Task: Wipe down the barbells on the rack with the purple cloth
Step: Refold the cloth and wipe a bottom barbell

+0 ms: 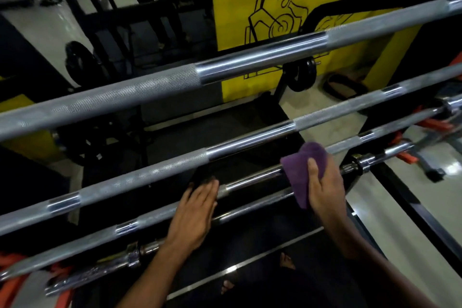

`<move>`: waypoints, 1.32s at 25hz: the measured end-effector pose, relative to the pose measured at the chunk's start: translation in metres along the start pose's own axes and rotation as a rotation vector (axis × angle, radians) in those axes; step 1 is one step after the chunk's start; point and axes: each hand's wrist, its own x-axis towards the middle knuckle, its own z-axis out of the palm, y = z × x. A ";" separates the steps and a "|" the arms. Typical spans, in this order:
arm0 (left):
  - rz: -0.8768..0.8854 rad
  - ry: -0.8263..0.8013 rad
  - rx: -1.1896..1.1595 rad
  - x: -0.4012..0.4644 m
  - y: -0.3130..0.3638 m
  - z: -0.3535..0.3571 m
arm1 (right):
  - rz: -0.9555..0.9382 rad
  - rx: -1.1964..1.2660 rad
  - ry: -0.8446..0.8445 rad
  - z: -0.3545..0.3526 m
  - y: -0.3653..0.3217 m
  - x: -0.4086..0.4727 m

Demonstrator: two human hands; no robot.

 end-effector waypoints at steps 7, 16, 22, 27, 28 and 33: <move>-0.152 0.026 0.088 -0.037 -0.014 0.001 | -0.361 -0.736 -0.116 0.084 0.033 0.004; -0.160 0.007 0.075 -0.037 -0.017 0.000 | -0.620 -0.688 -0.204 0.103 0.016 -0.017; -0.175 0.003 0.056 -0.037 -0.015 0.000 | -0.340 -0.716 -0.122 0.064 0.035 0.030; -0.183 -0.017 0.073 -0.037 -0.017 0.002 | -0.651 -0.519 -0.281 0.124 -0.001 -0.039; -0.188 -0.019 0.075 -0.038 -0.017 0.003 | -0.677 -0.466 -0.349 0.127 -0.001 -0.048; -0.220 -0.041 0.057 -0.035 -0.012 -0.002 | -0.689 -0.286 -0.657 0.084 0.029 -0.056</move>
